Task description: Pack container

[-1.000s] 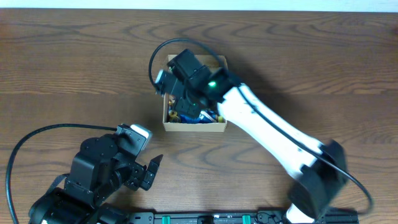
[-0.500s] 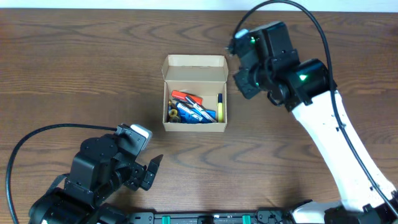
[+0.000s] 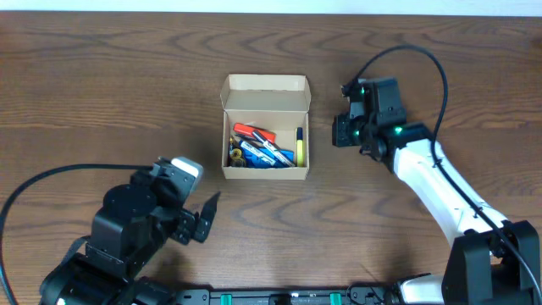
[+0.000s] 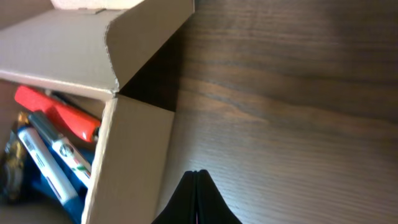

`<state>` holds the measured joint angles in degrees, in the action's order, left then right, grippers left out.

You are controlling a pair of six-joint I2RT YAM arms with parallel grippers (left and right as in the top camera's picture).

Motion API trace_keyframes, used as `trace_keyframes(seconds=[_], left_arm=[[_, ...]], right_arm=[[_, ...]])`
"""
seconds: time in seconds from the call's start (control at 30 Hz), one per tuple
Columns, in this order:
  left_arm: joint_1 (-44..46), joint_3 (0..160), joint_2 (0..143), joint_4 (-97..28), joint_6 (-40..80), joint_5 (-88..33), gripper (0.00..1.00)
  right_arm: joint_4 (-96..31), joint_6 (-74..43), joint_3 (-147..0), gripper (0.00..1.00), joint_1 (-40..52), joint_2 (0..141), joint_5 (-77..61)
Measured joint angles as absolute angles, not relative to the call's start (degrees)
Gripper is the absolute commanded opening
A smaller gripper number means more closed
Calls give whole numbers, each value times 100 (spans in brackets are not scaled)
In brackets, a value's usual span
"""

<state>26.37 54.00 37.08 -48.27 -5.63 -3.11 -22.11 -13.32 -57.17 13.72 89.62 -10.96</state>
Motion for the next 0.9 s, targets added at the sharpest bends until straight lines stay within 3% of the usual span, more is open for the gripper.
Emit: trace_keyframes(seconds=[0.23,0.53,0.6,0.8,0.9], left_arm=[[1848,5391,4600,-3826,-233,43,95],[141,5358,7330,-1741,224,-1767,95],[-113,5347,7918,-1284,384,-2206,100],[-355,5384,9572,-38,952,-3391,70],[-327,5581,10289,45,1190,-3813,47]], right_arm=[[-902,-2318,-5063,1,1372,9011,-1245],[-185,-2858,-5039,1,1372,9625,-1424],[34,-2976,-5039,1,1372,9795,-1466],[891,-3400,-5033,1,1343,10357,-1605],[1315,-3640,-5028,1,1317,10626,-1660]])
